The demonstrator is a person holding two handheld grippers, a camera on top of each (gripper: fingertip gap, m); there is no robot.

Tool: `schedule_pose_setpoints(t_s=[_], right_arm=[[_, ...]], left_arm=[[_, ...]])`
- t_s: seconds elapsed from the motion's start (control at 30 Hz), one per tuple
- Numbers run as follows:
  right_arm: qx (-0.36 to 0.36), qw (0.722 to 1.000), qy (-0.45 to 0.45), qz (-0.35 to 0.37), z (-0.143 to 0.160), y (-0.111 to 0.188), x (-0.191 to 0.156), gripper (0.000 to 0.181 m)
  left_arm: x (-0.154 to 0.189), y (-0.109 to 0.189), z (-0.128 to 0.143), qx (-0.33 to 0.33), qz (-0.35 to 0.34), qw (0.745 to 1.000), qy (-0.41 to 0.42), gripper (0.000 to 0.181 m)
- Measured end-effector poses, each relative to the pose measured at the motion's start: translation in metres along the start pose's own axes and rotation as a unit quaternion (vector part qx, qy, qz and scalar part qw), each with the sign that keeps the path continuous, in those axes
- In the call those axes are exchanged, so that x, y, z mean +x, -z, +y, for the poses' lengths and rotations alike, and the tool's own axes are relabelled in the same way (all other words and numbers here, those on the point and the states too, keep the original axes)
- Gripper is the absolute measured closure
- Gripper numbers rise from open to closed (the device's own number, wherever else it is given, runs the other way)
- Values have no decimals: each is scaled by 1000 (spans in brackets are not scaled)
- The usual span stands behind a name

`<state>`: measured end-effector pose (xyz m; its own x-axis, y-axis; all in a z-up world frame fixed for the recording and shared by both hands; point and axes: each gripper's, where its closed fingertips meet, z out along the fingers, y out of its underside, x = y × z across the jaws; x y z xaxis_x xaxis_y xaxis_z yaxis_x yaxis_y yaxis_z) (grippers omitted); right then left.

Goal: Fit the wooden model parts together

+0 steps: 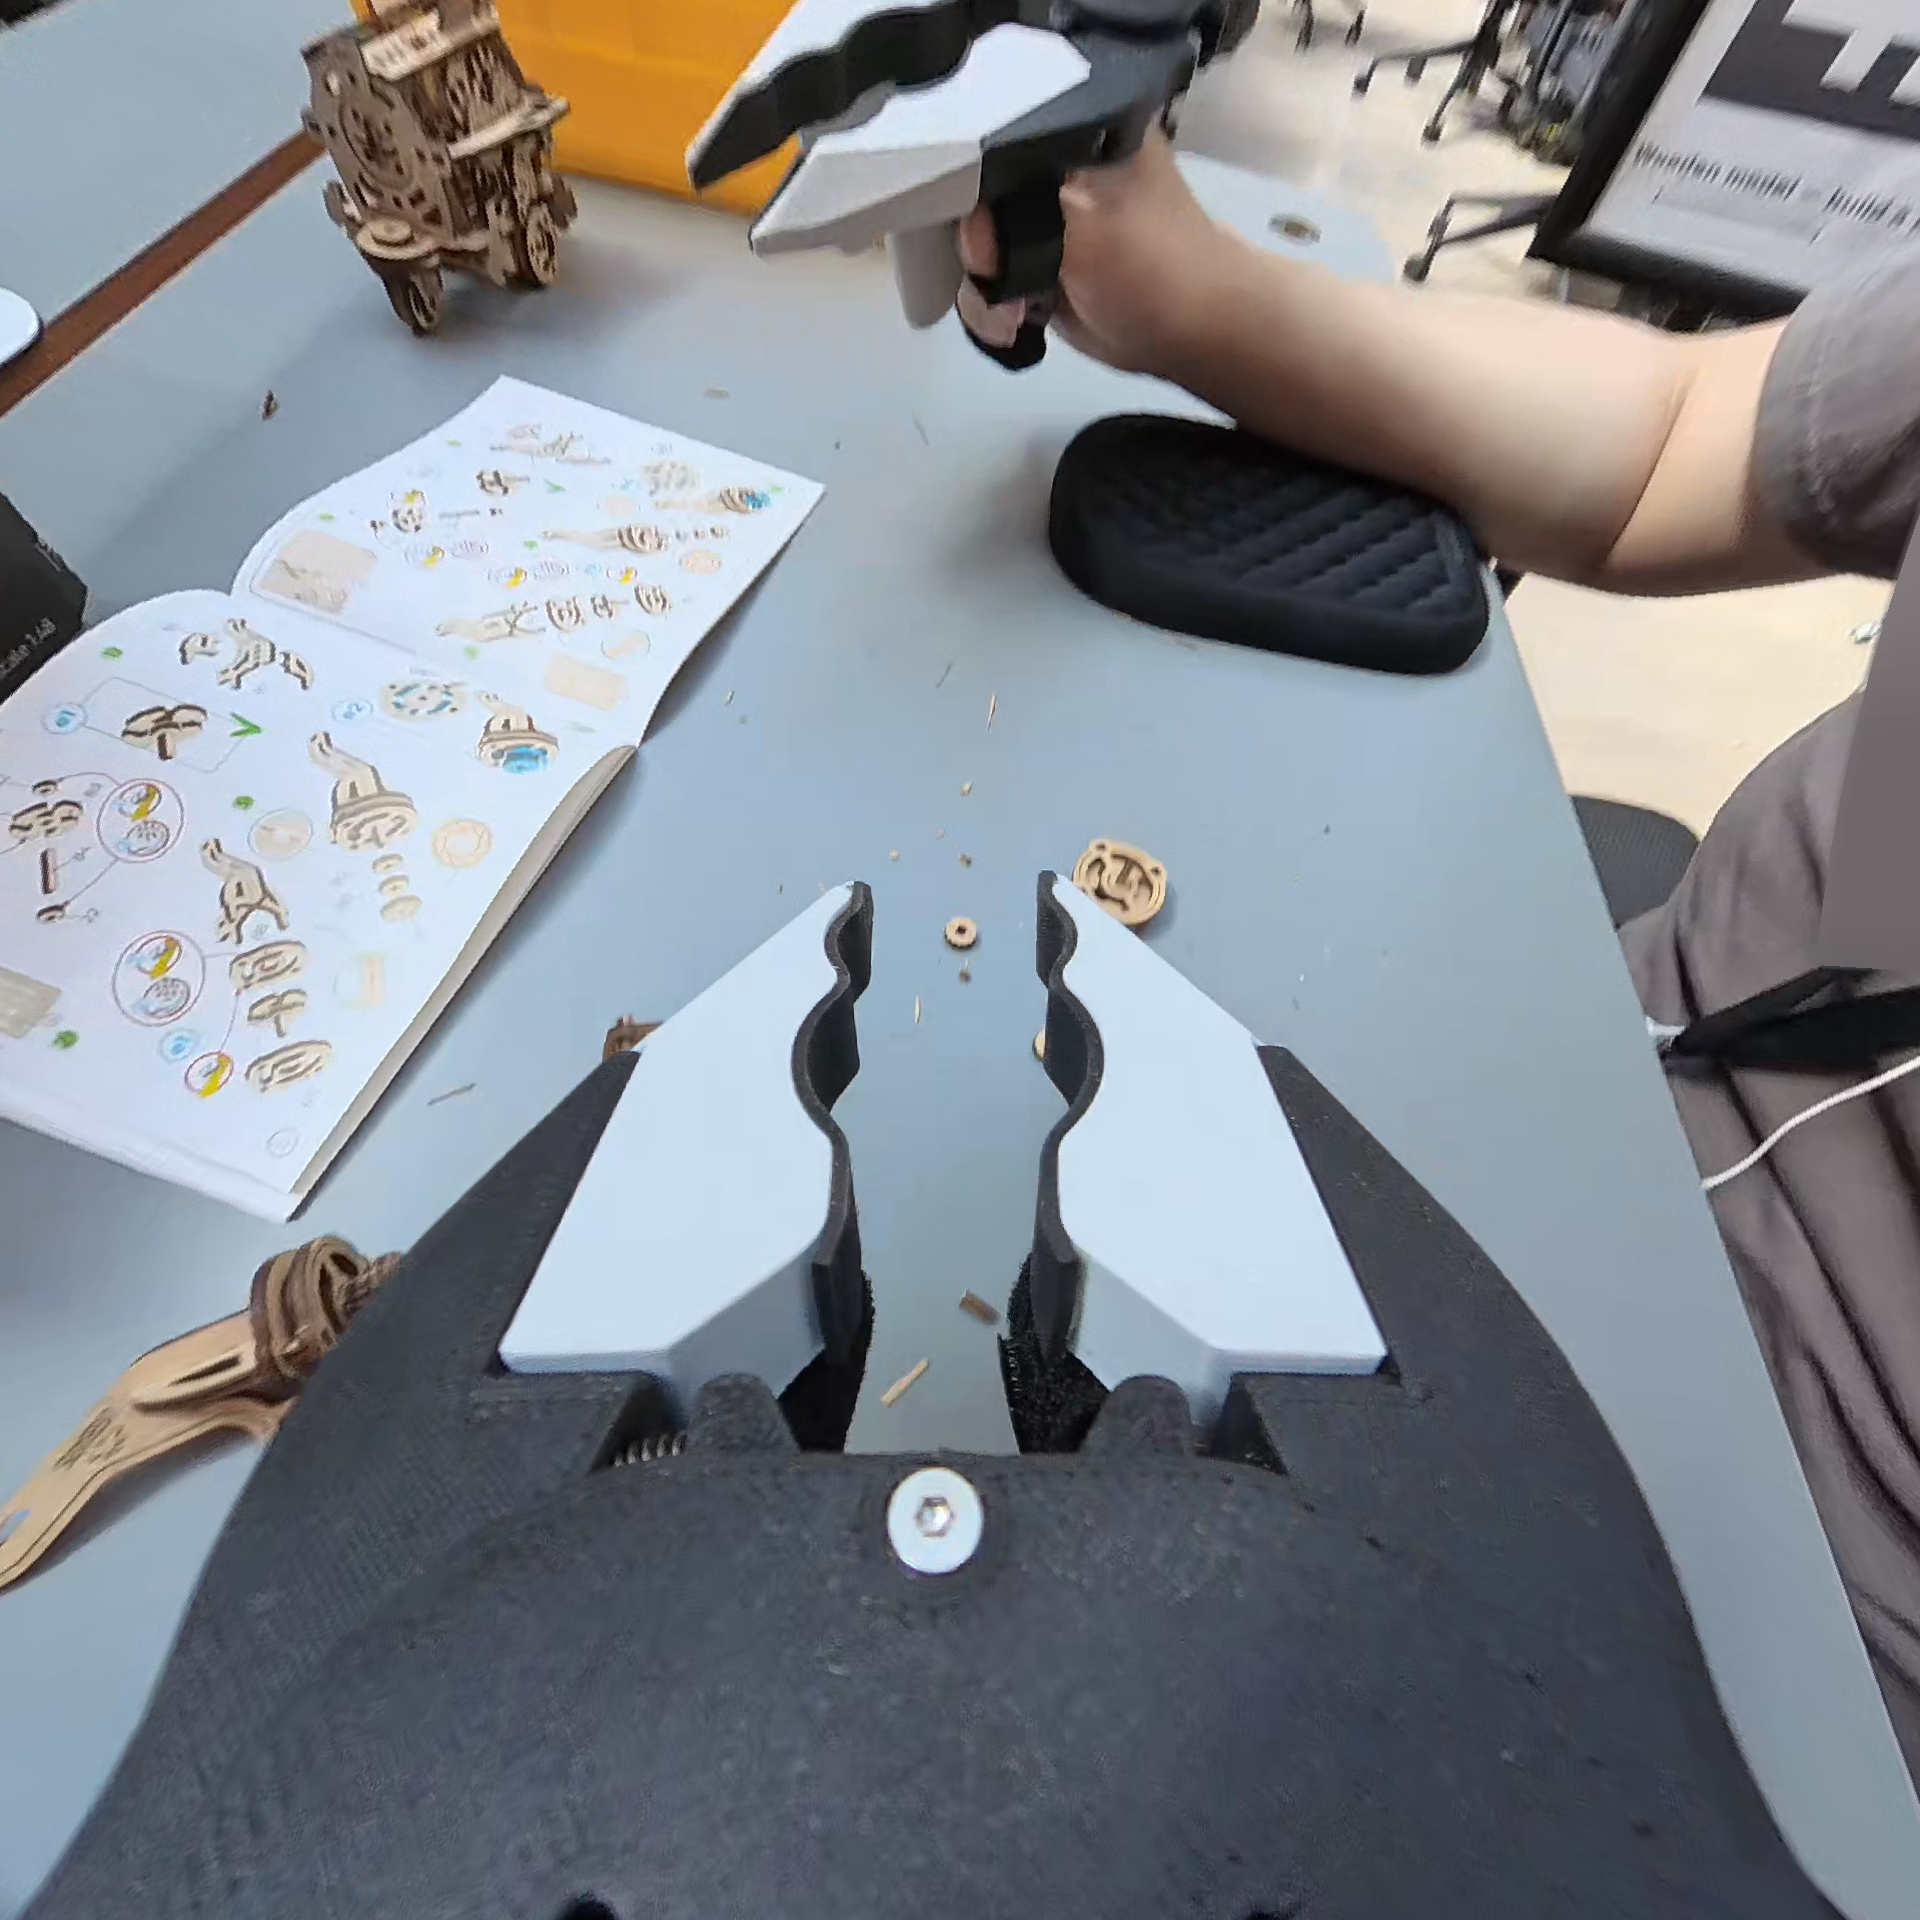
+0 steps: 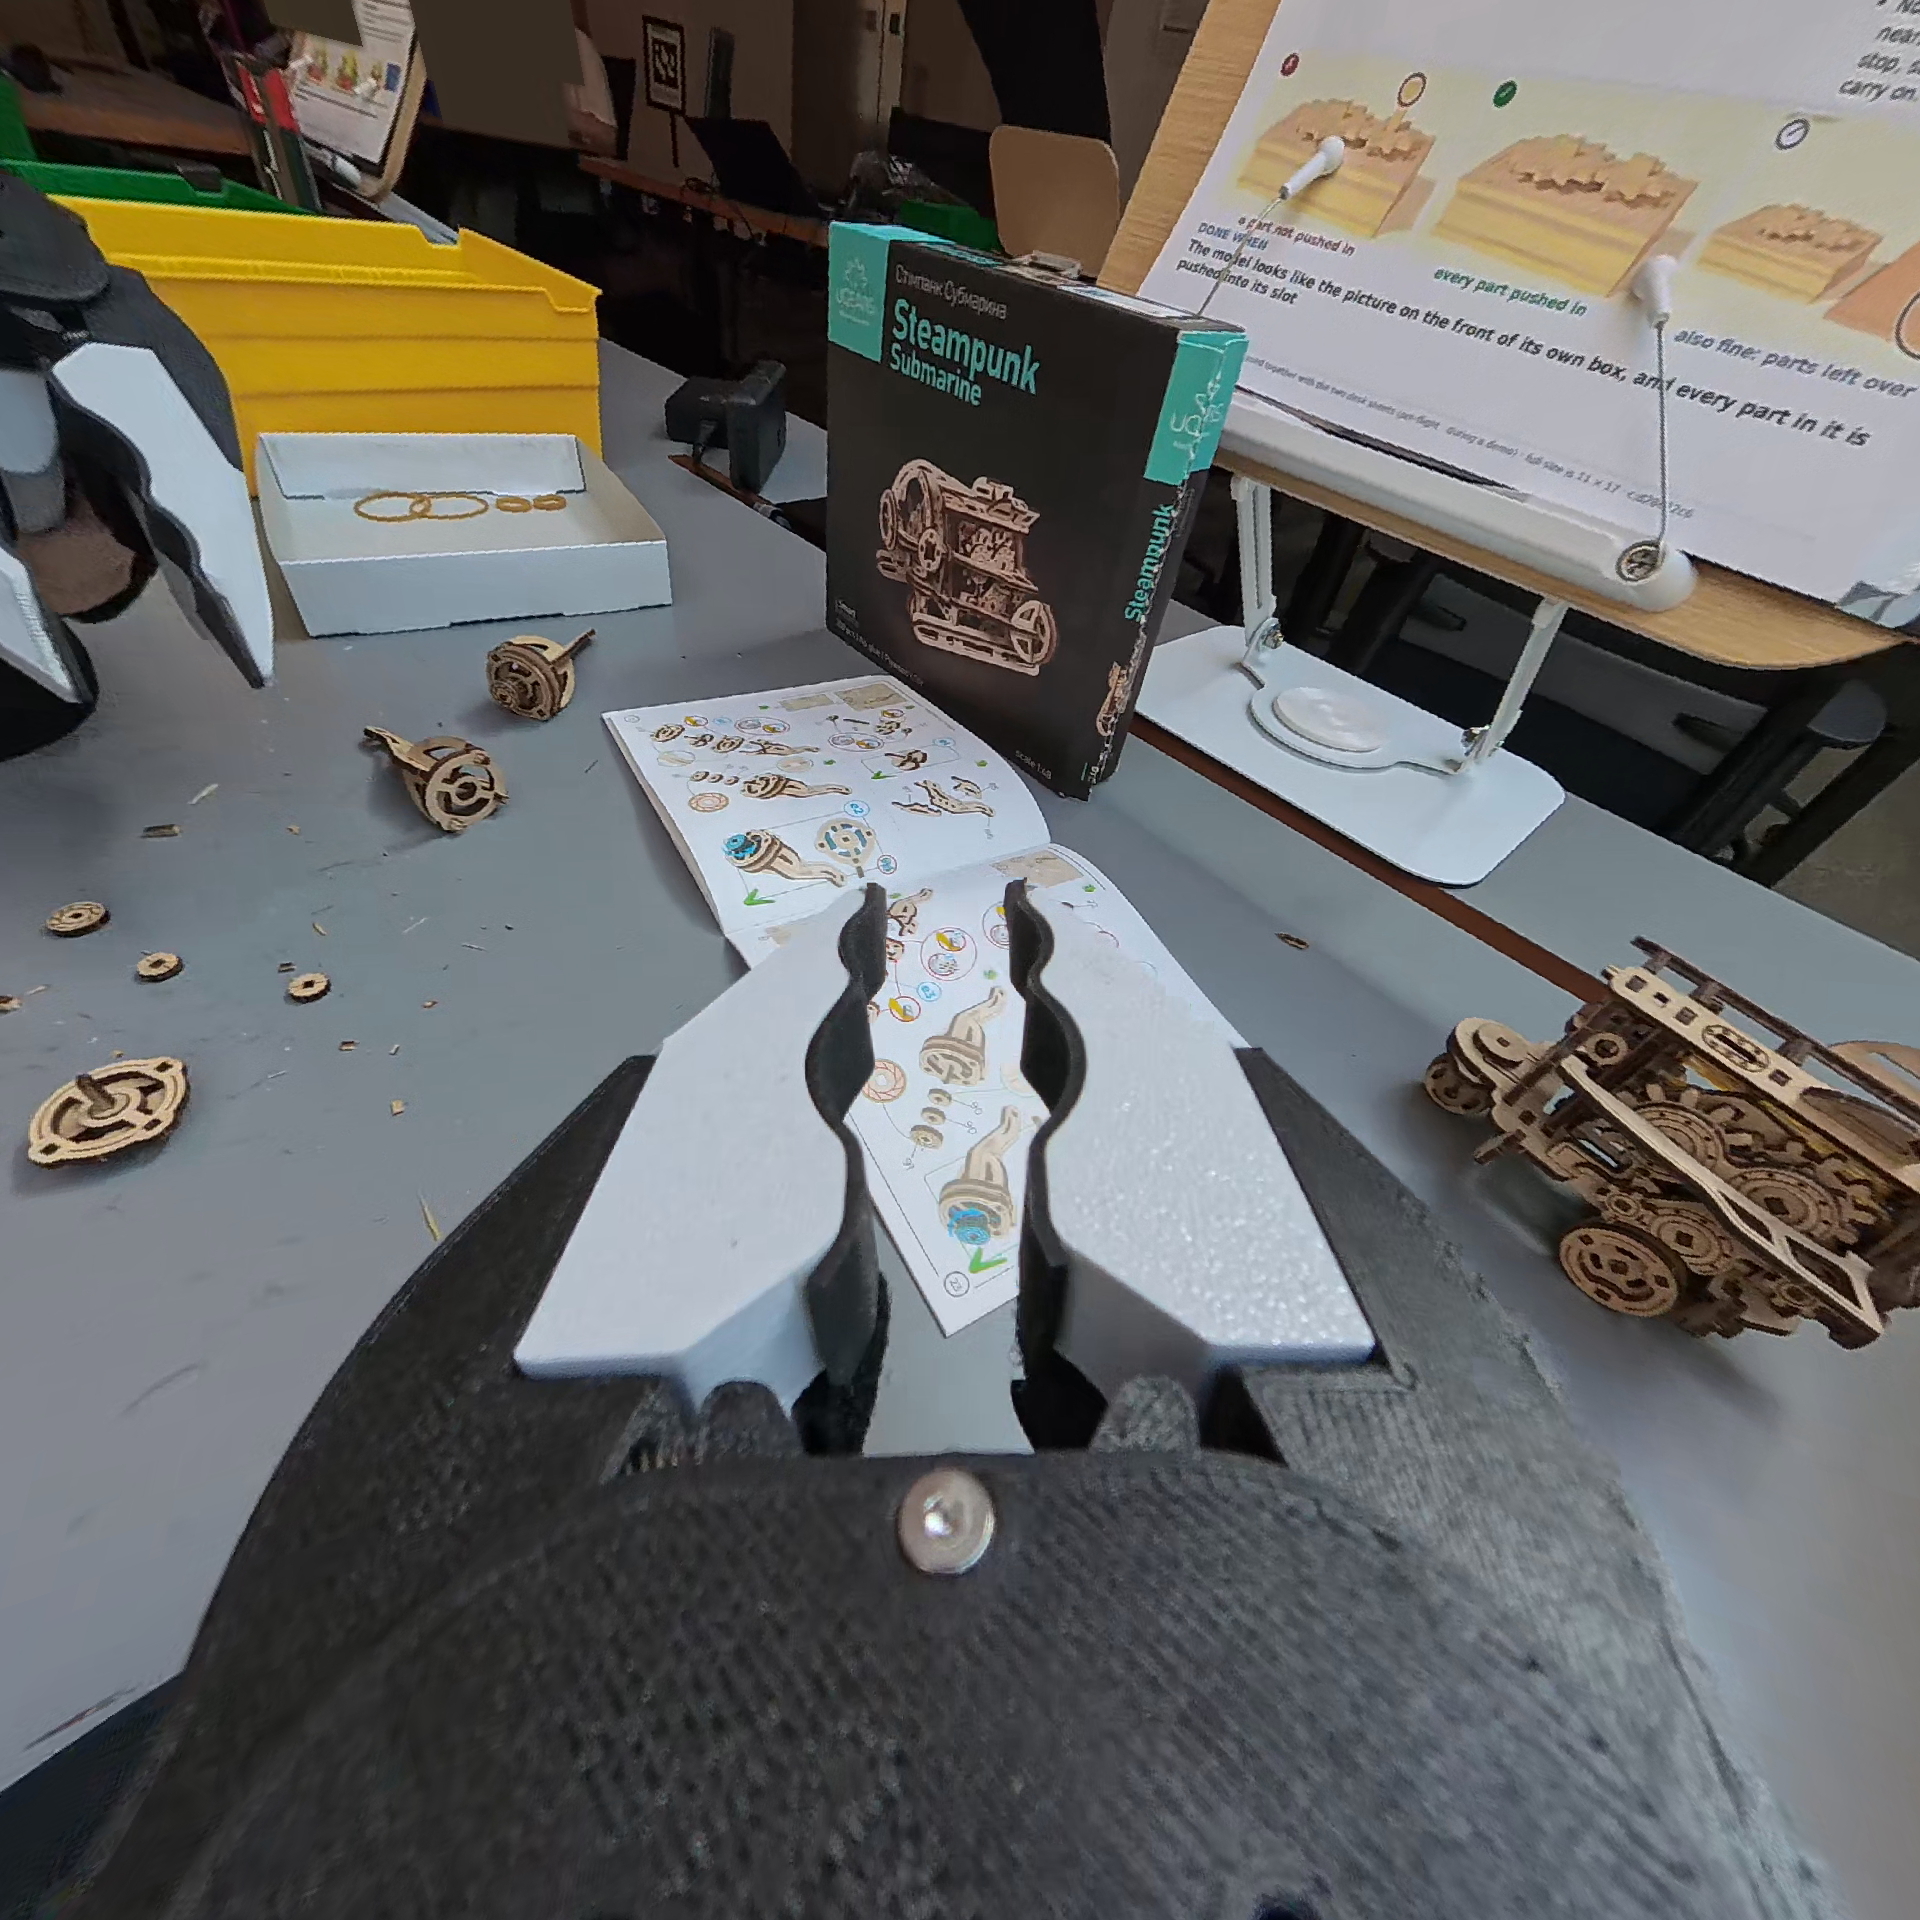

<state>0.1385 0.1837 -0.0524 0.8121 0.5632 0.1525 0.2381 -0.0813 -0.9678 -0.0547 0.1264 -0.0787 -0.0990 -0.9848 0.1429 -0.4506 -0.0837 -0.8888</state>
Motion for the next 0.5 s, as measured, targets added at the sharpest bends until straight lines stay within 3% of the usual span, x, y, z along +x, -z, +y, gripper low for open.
schedule_pose_setpoints(t_s=[0.1, 0.23, 0.5], right_arm=[[29, 998, -41, 32, -5, 11, 22, 162], [74, 993, -80, 53, -12, 25, 42, 167], [24, 998, -32, 48, 4, 23, 42, 175]], left_arm=[[9, -5, -16, 47, 30, 998, 13, 151], [9, -5, -18, 60, 10, 998, -14, 152], [0, 4, -19, 86, 19, 996, 28, 158]])
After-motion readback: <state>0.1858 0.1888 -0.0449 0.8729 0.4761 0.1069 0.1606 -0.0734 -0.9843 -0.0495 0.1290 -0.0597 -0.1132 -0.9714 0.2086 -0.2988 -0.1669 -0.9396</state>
